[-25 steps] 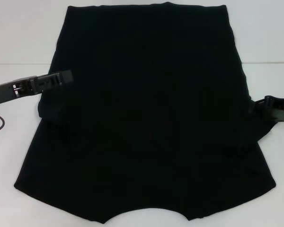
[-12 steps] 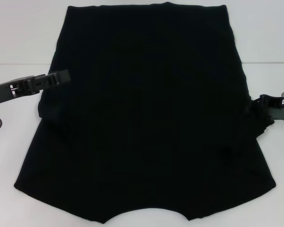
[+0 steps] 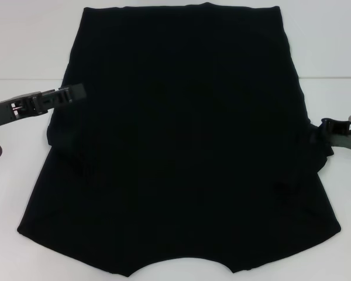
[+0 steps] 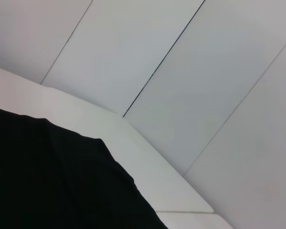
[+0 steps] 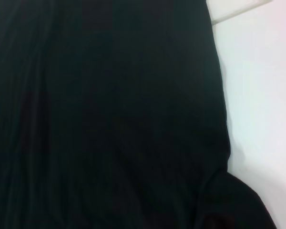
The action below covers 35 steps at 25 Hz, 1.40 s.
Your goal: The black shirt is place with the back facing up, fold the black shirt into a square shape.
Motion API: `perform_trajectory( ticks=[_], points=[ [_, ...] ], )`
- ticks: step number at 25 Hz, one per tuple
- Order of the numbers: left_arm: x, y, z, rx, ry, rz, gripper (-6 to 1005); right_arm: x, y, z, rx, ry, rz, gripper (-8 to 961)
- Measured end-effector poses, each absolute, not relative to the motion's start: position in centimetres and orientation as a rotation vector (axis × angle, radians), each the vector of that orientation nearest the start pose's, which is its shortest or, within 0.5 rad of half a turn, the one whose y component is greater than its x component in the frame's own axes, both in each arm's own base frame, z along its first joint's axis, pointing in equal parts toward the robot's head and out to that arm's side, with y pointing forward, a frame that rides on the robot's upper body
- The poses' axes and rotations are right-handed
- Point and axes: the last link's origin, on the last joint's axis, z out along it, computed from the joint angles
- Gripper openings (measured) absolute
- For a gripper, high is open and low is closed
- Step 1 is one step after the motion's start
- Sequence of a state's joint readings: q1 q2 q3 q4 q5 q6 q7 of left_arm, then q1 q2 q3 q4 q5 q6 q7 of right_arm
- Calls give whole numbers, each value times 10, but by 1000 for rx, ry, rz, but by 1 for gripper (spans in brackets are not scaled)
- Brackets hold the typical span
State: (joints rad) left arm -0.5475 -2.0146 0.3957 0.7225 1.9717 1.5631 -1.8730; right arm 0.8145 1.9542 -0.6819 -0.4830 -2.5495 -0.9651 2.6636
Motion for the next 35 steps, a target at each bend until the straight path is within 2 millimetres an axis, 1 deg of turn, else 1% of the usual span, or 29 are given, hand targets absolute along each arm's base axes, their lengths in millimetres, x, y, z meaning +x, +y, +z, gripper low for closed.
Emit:
perform_trajectory(
  ticks=[2, 4, 8, 17, 23, 28, 32, 35],
  points=[
    [-280, 357, 82, -2270, -1192, -993, 488, 294, 436, 29, -1818, 1771, 246, 31],
    [-280, 356, 82, -2268, -1194, -993, 488, 292, 437, 29, -1820, 1770, 261, 32],
    [-281, 356, 81, -2264, -1196, -999, 489, 281, 442, 26, -1845, 1767, 305, 34],
    [-283, 354, 80, -2256, -1209, -1013, 489, 270, 445, 18, -1871, 1758, 313, 39],
    [-284, 354, 80, -2254, -1216, -1016, 490, 267, 445, 12, -1902, 1733, 264, 42],
    [-285, 352, 81, -2240, -1217, -1031, 489, 269, 444, 12, -1902, 1743, 252, 55],
    [-286, 351, 81, -2238, -1220, -1033, 489, 272, 443, 14, -1890, 1751, 259, 180],
    [-286, 351, 81, -2238, -1222, -1033, 488, 270, 446, 16, -1883, 1740, 282, 284]
  ],
)
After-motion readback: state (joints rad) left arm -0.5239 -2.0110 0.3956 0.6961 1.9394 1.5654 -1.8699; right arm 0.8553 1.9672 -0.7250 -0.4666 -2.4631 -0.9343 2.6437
